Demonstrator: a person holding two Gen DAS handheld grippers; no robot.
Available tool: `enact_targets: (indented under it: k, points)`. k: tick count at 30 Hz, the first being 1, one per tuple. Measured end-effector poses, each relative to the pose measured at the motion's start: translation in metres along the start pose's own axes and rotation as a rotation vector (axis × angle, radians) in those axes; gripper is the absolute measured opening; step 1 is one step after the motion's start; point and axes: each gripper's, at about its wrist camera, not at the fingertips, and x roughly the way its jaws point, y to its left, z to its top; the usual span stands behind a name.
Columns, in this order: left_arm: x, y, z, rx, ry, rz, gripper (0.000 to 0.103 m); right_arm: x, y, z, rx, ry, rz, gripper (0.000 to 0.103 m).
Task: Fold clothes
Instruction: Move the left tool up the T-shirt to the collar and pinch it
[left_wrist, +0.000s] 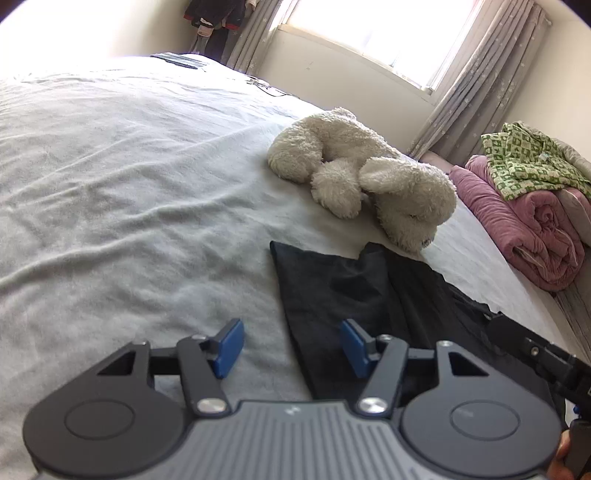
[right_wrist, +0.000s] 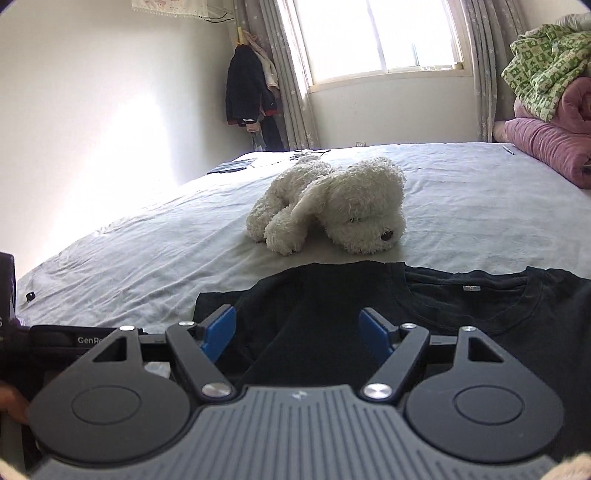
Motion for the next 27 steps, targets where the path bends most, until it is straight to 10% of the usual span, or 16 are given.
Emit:
enact_targets:
  k: [8, 12, 17, 27]
  points:
    - [0.03, 0.009, 0.009, -0.056, -0.069, -0.031, 0.034, 0.053, -0.016, -0.011, 0.141, 0.015, 0.002, 0.05]
    - [0.037, 0.014, 0.01, -0.095, -0.064, -0.064, 0.006, 0.051, -0.038, -0.023, 0.256, 0.034, 0.066, 0.05]
    - [0.037, 0.016, 0.013, -0.119, -0.071, -0.06, 0.003, 0.043, -0.062, -0.023, 0.388, 0.033, 0.119, 0.047]
    - [0.021, 0.008, 0.041, 0.011, -0.099, 0.092, 0.003, 0.038, -0.043, -0.019, 0.267, 0.048, 0.078, 0.047]
